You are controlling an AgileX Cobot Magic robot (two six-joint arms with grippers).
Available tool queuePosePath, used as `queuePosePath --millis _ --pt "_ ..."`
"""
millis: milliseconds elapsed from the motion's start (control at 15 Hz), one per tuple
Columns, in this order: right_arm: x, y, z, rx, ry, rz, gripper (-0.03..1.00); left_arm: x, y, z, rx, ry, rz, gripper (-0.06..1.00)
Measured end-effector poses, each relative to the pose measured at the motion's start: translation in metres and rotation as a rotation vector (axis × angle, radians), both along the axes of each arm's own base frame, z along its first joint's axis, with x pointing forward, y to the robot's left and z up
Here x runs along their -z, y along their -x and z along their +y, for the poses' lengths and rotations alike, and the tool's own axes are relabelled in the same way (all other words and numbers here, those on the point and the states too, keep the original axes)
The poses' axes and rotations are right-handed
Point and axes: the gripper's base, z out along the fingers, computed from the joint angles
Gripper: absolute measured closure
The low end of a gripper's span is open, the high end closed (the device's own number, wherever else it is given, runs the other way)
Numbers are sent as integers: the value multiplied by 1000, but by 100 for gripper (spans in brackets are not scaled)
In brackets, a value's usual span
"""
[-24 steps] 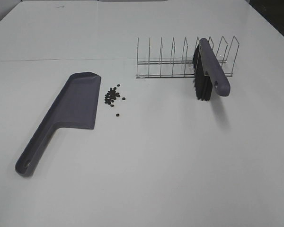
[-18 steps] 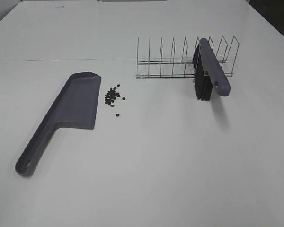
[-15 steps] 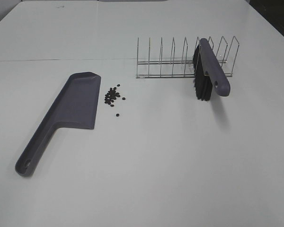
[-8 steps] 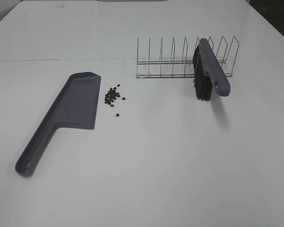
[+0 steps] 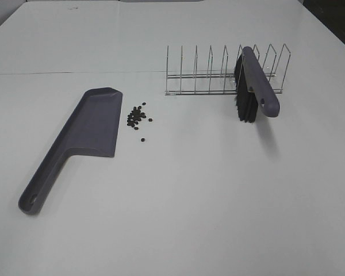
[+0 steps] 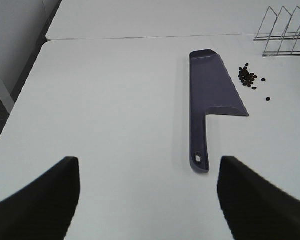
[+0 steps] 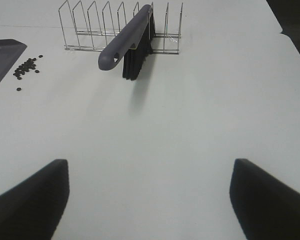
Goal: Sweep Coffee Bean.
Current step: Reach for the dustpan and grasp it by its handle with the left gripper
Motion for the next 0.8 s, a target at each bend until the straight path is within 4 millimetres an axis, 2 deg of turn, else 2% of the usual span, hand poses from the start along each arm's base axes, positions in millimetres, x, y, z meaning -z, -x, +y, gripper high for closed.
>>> queuePosePath --millis 800 --pt "0 0 0 0 0 0 20 0 0 0 0 0 0 23"
